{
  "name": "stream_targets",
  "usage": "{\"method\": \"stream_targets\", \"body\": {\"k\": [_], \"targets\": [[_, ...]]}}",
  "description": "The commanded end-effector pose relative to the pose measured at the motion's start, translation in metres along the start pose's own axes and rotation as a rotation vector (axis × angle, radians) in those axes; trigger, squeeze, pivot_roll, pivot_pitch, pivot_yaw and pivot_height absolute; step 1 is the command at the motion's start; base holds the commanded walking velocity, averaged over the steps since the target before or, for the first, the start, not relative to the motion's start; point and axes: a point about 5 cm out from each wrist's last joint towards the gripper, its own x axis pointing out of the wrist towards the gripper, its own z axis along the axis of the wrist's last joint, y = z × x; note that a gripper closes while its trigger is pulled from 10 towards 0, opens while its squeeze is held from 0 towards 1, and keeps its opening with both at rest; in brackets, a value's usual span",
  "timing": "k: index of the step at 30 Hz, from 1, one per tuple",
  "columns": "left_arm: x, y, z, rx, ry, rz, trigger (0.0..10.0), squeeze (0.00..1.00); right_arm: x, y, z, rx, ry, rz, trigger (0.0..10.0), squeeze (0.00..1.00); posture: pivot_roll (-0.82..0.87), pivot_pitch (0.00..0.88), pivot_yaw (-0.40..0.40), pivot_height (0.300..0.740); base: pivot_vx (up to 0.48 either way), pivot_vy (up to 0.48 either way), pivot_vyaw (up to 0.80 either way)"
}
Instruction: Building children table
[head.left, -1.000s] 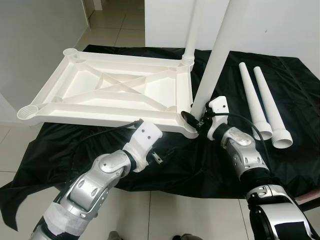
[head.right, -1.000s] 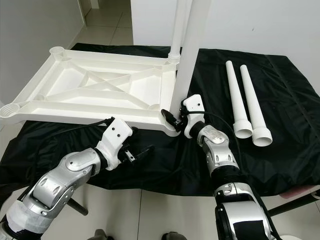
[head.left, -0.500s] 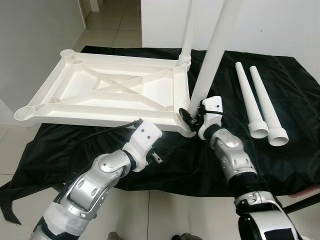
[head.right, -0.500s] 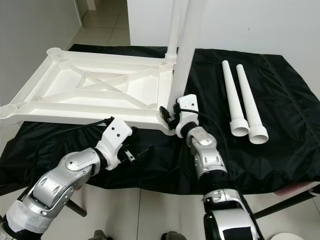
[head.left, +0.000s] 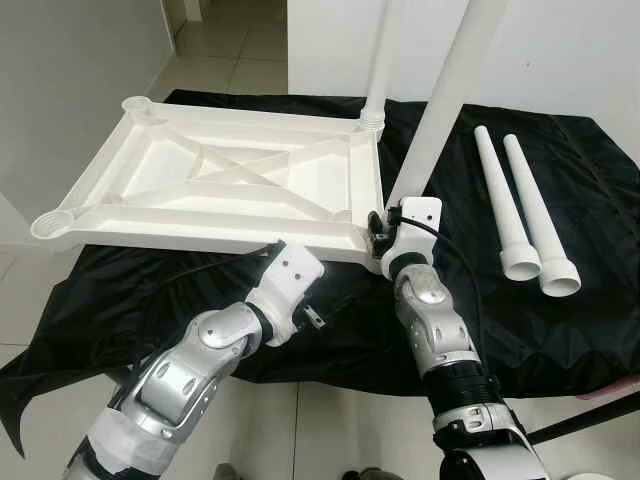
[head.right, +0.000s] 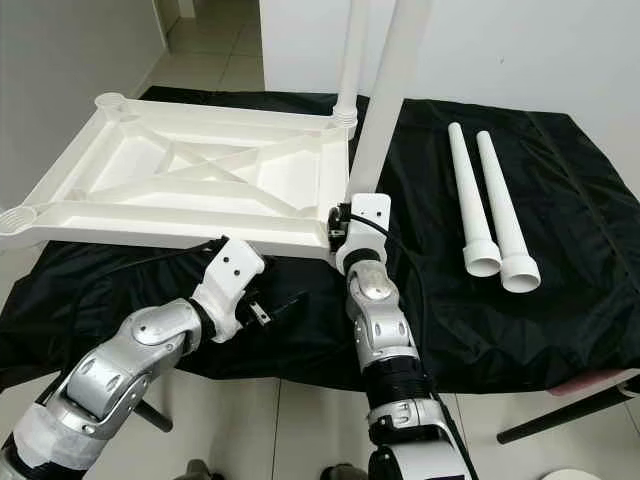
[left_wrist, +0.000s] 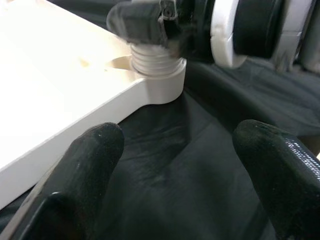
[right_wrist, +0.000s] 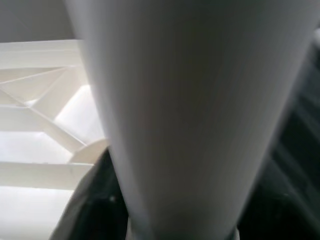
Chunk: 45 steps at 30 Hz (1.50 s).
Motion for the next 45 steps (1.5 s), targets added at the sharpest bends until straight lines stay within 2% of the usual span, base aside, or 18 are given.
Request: {"method": "stream_targets", "body": {"k": [1,6,11,12,19,25,27,28,31,32,34,35,38,39,42,45], "targets": [[0.0,-0.002,0.0,0.011,0.006,-0.035,10.0,0.0,-0.004,-0.003,-0.004,0.013,0.021,0.004,10.0,1.0,-0.04,0.093,-0.013,0.74,0.0,0.0,0.0],[0.0,-0.001,0.0,0.008,0.002,-0.03,10.0,0.0,-0.004,-0.004,0.002,0.018,-0.009,0.063,10.0,1.0,-0.04,0.094,-0.013,0.74,0.0,0.0,0.0],[0.0,-0.003,-0.001,0.004,0.0,-0.028,10.0,0.0,-0.005,-0.015,0.006,-0.047,-0.014,0.162,10.0,1.0,-0.04,0.094,-0.019,0.74,0.0,0.0,0.0],[0.0,-0.003,0.0,0.004,-0.001,-0.025,10.0,0.0,-0.005,-0.019,0.006,-0.061,-0.016,0.169,10.0,0.0,-0.04,0.093,-0.021,0.74,0.0,0.0,0.0],[-0.001,0.003,0.004,0.006,-0.032,0.025,10.0,0.0,-0.012,-0.031,0.012,-0.083,-0.1,0.139,10.0,0.0,-0.04,0.098,-0.025,0.74,0.0,0.0,0.0],[0.0,0.031,0.02,-0.035,-0.154,0.214,10.0,0.0,-0.048,-0.024,0.005,0.008,-0.176,0.138,10.0,0.0,-0.04,0.099,-0.025,0.74,0.0,0.0,0.0],[0.001,0.035,0.021,-0.034,-0.164,0.243,10.0,0.0,-0.052,-0.024,0.004,0.006,-0.179,0.141,10.0,0.0,-0.04,0.098,-0.018,0.74,0.0,0.0,0.0],[0.002,0.044,0.024,-0.028,-0.179,0.302,10.0,0.0,-0.06,-0.024,0.0,-0.004,-0.175,0.14,10.0,0.0,-0.05,0.096,-0.009,0.74,0.0,0.0,0.0],[0.003,0.048,0.025,-0.023,-0.184,0.327,10.0,0.0,-0.063,-0.026,-0.002,-0.008,-0.17,0.137,10.0,0.0,-0.05,0.096,-0.009,0.74,0.0,0.0,0.0],[0.006,0.057,0.026,-0.015,-0.18,0.388,10.0,0.0,-0.068,-0.028,-0.007,-0.004,-0.151,0.143,10.0,0.0,-0.05,0.094,-0.005,0.74,0.0,0.0,0.0],[0.009,0.063,0.025,-0.025,-0.17,0.427,10.0,0.0,-0.07,-0.03,-0.01,-0.006,-0.14,0.143,10.0,0.0,-0.06,0.094,-0.001,0.74,0.0,0.0,0.0],[0.011,0.067,0.026,-0.02,-0.17,0.453,10.0,0.0,-0.071,-0.029,-0.012,-0.003,-0.133,0.156,8.5,0.0,-0.06,0.095,0.003,0.74,0.0,0.0,0.0],[0.013,0.07,0.026,-0.014,-0.173,0.47,10.0,0.0,-0.072,-0.029,-0.013,0.001,-0.129,0.166,8.5,0.0,-0.06,0.095,0.003,0.74,0.0,0.0,0.0],[0.017,0.074,0.027,-0.012,-0.182,0.477,10.0,0.0,-0.075,-0.026,-0.016,0.006,-0.116,0.193,0.0,0.0,-0.07,0.092,0.006,0.74,0.0,0.0,0.0],[0.019,0.074,0.027,0.005,-0.185,0.459,10.0,0.0,-0.077,-0.02,-0.018,0.006,-0.11,0.257,0.0,0.0,-0.07,0.091,0.008,0.74,0.0,0.0,0.0],[0.019,0.071,0.03,0.012,-0.229,0.394,10.0,0.0,-0.079,-0.014,-0.021,0.034,-0.087,0.318,0.0,0.0,-0.07,0.089,0.007,0.74,0.0,0.0,0.0]]}}
